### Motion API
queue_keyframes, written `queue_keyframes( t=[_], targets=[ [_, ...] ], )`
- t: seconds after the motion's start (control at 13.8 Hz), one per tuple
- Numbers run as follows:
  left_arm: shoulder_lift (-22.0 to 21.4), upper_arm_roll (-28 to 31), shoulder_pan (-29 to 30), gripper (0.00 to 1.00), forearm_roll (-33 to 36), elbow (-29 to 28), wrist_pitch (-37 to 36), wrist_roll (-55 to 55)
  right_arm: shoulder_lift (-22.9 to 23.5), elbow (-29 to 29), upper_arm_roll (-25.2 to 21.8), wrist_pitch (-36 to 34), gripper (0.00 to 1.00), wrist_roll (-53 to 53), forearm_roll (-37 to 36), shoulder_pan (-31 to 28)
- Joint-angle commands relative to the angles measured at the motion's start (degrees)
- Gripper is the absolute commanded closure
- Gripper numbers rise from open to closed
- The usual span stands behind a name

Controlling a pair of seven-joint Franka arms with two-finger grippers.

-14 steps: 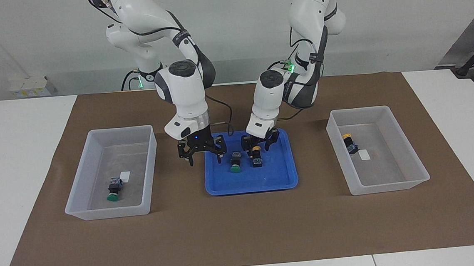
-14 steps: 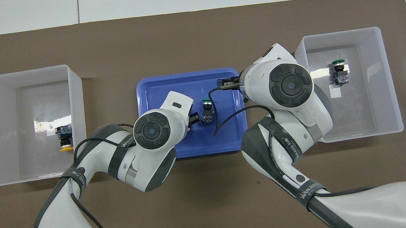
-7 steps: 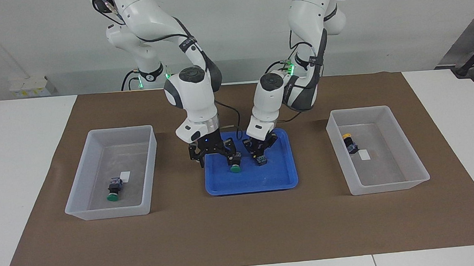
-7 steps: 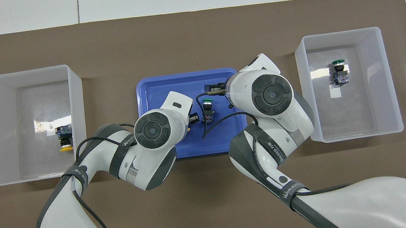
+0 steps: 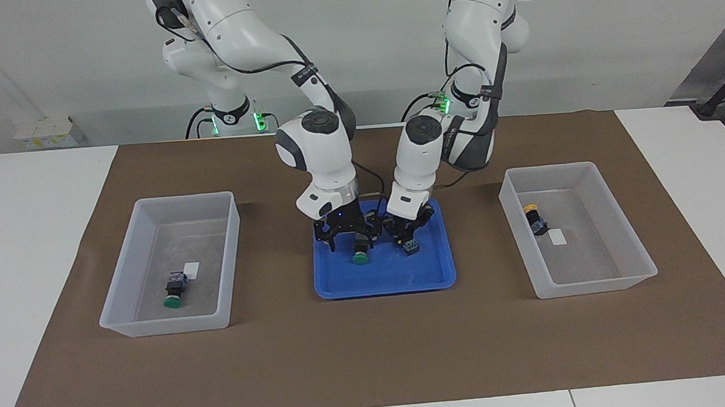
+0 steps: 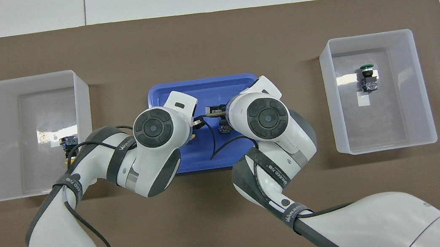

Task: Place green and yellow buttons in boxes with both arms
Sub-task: 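Carry the yellow button with the left gripper while the right gripper carries green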

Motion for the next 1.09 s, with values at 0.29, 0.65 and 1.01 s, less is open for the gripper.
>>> queue_keyframes(
  t=[0.29, 0.65, 1.01],
  targets=[
    [-5.61, -0.65, 8.45, 1.00, 1.11, 4.52, -10.87, 7.05, 2.50, -1.18, -0.07, 1.81, 0.00, 2.87, 0.50, 2.17],
    [-9.04, -0.91, 15.84, 1.00, -0.81, 5.92, -19.31, 21.01, 1.80, -2.59, -0.24, 0.76, 1.00, 3.13, 0.33, 3.40],
    [-13.87, -0.65, 24.36, 1.00, -4.06, 5.92, -28.19, 39.64, -4.07, -2.42, -0.42, -6.16, 1.00, 3.14, 0.33, 0.17]
  ],
)
